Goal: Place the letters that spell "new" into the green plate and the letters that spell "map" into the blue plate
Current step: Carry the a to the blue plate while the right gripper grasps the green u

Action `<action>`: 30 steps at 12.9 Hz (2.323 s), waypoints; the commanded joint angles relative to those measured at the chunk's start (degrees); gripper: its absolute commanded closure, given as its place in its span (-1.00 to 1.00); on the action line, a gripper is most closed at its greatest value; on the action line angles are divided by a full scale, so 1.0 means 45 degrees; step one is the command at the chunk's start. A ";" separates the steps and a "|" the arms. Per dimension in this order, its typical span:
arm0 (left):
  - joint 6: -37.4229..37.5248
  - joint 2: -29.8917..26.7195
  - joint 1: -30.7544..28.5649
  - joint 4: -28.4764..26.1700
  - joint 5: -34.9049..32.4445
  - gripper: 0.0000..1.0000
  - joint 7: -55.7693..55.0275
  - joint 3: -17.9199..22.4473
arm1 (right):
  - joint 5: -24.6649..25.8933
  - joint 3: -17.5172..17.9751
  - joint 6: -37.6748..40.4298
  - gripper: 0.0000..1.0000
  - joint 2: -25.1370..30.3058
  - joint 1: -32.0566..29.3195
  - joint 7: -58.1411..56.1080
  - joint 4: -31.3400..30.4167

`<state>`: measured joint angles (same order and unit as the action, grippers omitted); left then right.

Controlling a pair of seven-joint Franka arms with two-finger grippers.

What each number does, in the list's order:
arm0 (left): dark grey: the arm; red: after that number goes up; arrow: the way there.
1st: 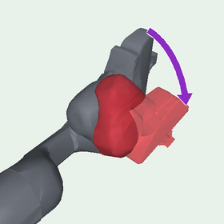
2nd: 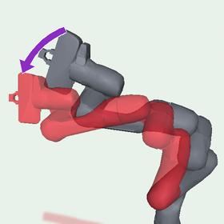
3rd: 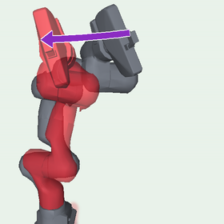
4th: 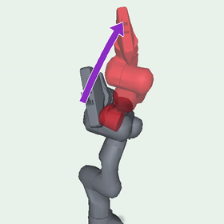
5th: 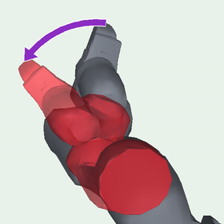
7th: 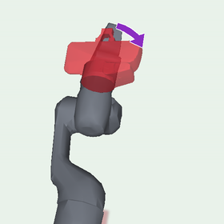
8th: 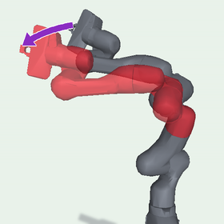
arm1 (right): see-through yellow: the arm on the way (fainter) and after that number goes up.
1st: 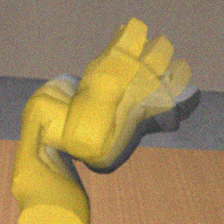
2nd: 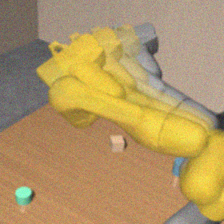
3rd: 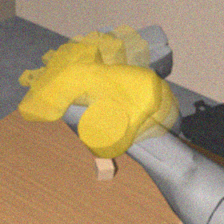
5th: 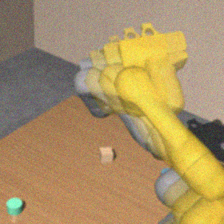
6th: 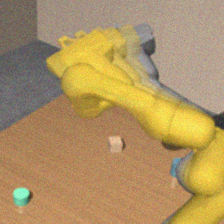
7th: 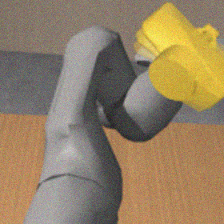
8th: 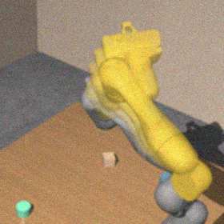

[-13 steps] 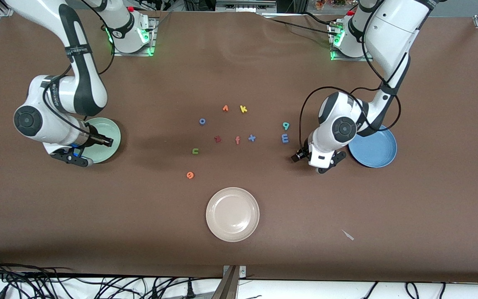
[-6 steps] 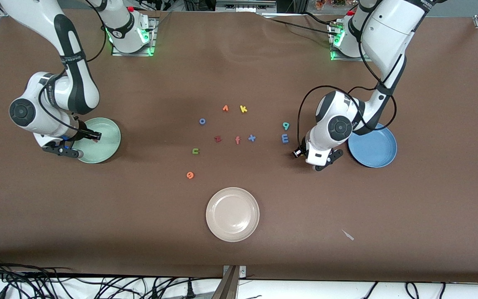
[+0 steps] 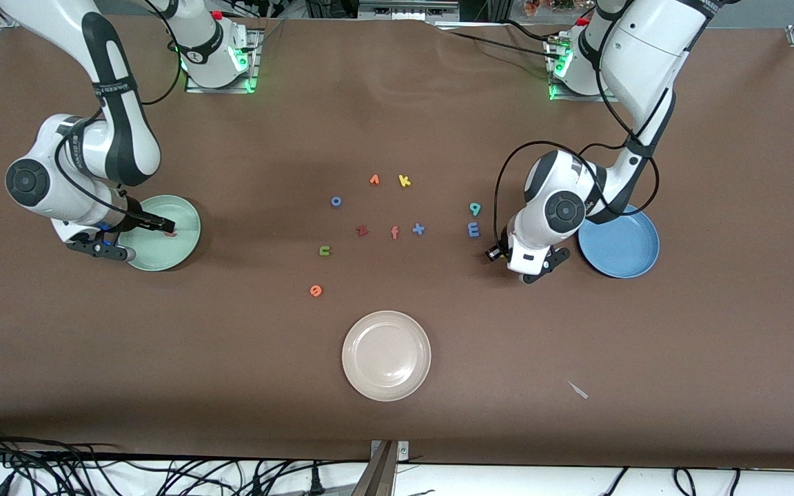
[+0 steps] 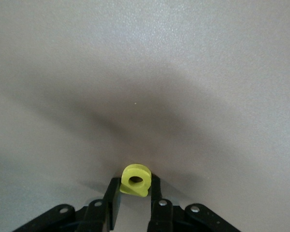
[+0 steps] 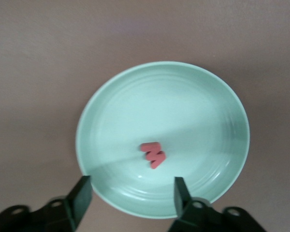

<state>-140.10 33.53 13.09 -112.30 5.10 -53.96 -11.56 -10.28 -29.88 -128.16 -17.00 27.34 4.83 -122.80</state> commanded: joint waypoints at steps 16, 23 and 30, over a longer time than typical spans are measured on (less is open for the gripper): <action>-0.0058 0.0206 -0.0017 0.0014 0.0097 0.44 0.0429 0.0225 | -0.0157 0.5020 0.0161 -1.00 -0.3446 0.1442 0.7442 0.5138; 0.1047 -0.0511 -0.0522 0.0131 -0.0255 0.82 0.1205 0.0205 | -0.0118 0.5176 -0.0894 -1.00 -0.4776 0.1990 0.7169 0.5433; 0.7945 -0.1922 -0.3488 0.2183 -0.0255 0.82 0.6258 0.0146 | -0.0138 0.5176 -0.1558 -0.69 -0.5168 0.2263 0.7169 0.5394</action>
<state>-108.12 26.51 1.06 -101.98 4.87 -33.21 -10.57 -10.36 -6.58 -134.81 -38.97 37.23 37.41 -99.96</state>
